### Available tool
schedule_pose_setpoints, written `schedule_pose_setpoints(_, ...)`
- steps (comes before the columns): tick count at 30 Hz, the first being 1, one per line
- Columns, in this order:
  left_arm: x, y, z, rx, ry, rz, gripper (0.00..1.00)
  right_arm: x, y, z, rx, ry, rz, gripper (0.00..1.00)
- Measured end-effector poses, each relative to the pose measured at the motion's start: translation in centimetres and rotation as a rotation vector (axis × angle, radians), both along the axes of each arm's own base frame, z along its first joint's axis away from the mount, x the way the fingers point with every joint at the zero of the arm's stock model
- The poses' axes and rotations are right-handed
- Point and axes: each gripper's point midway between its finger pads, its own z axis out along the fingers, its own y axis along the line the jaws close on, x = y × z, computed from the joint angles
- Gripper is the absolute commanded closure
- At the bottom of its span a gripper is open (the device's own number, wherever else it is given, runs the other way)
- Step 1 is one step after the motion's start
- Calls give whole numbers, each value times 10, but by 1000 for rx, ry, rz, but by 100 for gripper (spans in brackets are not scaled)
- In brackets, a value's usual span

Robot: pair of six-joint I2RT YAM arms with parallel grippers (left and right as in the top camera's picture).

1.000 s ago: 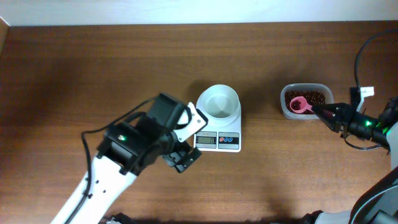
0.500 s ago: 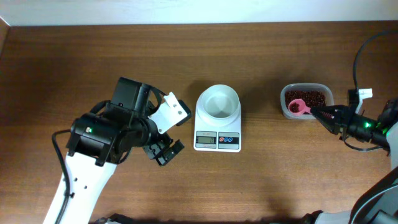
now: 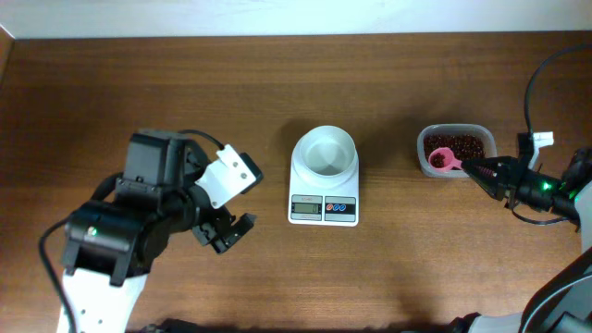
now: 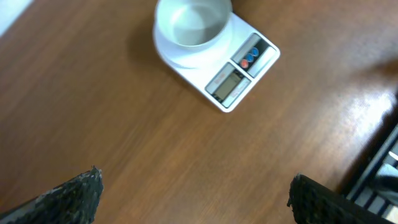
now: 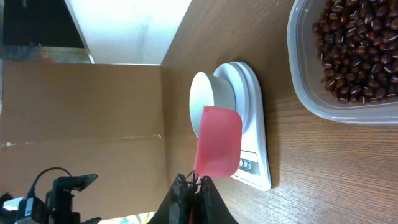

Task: Scoop and weigh 50g on scale
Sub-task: 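Withdraw the left gripper from the scale toward the left side, then lift the bean-filled pink scoop with the right gripper toward the bowl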

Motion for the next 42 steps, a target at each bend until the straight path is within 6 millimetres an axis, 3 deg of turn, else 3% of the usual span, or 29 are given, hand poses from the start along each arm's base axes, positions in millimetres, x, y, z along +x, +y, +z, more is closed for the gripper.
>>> schedule_pose_setpoints(4,1,-7,-11,-8,36,-60,1,0,0,0,1,2,0,96)
schedule_pose_setpoints(24,2,-4,-10,-15,33,-59,1,1,5,4,21,-11,12,96)
schedule_pose_setpoints(28,2,-4,-10,-16,34,-60,1,2,28,6,30,-25,83,96)
schedule_pose_setpoints(35,2,-5,-10,-17,35,-61,1,7,100,8,-18,-148,329,96)
schedule_pose_setpoints(42,2,-5,-10,-18,35,-61,1,20,138,10,-49,-192,410,96)
